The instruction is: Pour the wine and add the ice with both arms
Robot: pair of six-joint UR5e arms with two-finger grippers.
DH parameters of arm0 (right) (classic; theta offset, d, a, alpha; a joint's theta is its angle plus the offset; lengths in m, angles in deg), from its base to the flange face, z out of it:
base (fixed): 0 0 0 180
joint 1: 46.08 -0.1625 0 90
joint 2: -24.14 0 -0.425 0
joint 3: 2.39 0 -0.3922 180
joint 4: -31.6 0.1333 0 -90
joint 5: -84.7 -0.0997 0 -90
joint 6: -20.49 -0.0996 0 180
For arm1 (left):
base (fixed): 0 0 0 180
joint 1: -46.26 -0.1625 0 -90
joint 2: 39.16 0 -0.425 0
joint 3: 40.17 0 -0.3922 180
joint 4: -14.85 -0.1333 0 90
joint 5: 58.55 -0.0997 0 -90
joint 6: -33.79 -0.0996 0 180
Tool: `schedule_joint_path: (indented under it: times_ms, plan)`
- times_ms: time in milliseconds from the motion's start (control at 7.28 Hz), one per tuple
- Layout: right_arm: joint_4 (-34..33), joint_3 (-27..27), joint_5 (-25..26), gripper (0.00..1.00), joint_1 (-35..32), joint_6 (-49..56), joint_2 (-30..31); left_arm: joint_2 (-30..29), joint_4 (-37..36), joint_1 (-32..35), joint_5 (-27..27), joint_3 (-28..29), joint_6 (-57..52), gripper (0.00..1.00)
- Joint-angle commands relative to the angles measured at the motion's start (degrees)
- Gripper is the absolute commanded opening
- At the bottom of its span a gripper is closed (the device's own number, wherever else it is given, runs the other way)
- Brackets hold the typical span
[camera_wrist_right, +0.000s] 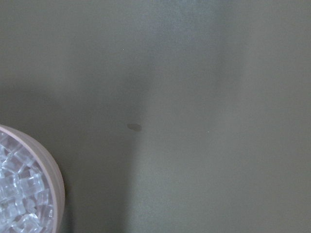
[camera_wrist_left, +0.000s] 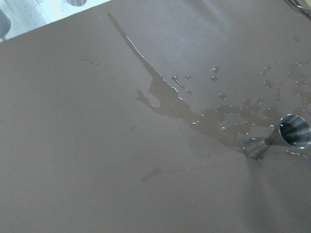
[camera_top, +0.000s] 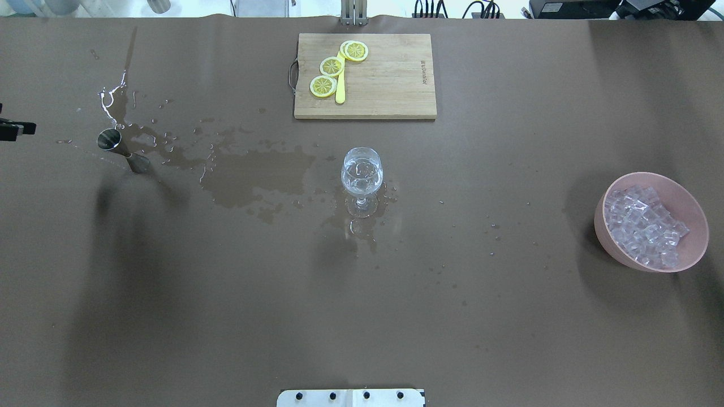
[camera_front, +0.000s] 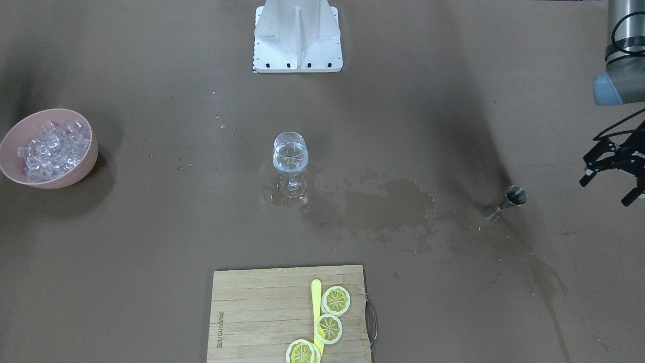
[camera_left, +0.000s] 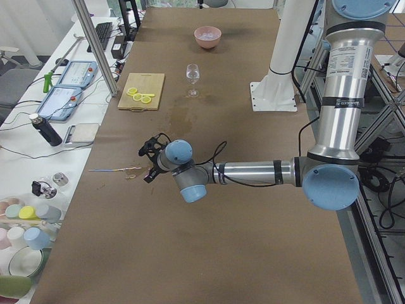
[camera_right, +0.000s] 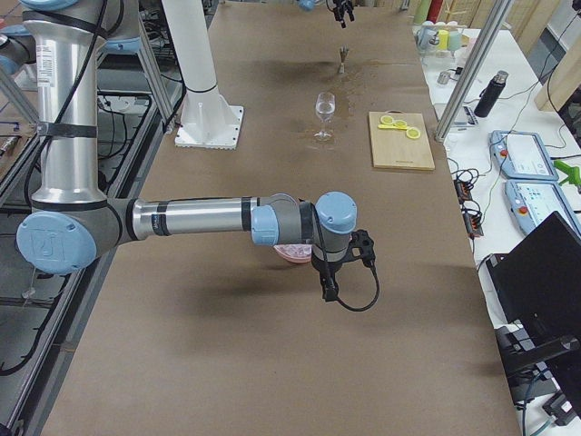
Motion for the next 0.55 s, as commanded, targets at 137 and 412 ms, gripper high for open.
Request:
schedule_joint_path:
  times_ms: [137, 412]
  plan:
    - [0.00, -0.39, -0.03, 1.00, 0.02, 0.00, 0.01, 1.12, 10.59, -5.97, -6.01, 1.11, 2.53, 0.97]
    - [0.00, -0.39, -0.73, 1.00, -0.06, 0.00, 0.10, 1.12, 14.28, -10.35, -12.49, 1.11, 4.10, 0.97]
